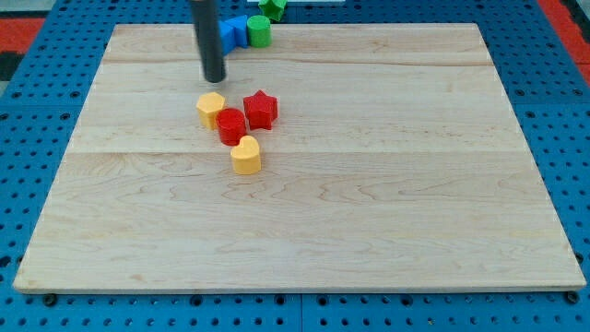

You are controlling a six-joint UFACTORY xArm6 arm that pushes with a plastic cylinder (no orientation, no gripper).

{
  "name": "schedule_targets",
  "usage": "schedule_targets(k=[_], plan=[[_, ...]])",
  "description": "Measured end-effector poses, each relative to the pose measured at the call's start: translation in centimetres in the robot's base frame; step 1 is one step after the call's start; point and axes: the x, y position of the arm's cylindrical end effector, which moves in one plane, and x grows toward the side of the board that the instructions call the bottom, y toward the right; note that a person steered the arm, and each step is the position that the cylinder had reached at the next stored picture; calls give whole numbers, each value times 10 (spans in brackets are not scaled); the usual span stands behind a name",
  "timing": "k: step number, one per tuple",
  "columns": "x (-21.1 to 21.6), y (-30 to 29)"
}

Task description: Push the yellow heart to up

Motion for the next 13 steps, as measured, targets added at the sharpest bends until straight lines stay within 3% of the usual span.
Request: schedule_targets(k=[1, 4, 6, 7, 8, 9, 10, 12, 13], plan=[[0, -34], [9, -31], [104, -7], [104, 24], [124, -11], [194, 10], [207, 69], [163, 68], [152, 40]])
